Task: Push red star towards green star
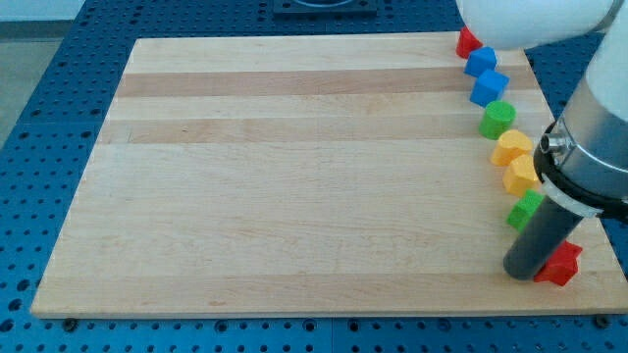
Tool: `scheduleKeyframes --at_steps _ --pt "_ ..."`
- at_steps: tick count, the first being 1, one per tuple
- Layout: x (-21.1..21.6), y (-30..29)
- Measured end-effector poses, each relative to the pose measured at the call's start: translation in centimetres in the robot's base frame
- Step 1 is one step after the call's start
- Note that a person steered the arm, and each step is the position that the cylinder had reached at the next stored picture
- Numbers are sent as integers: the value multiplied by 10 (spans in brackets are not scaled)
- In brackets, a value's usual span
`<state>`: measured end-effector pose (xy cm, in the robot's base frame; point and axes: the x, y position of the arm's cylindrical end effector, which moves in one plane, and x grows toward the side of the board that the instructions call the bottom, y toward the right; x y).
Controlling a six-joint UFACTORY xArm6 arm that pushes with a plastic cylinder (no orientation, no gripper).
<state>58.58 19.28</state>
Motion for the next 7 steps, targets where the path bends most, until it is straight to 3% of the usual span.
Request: scheduleKeyframes --at_steps 3,7 --pt "32 -25" --pt "33 -17"
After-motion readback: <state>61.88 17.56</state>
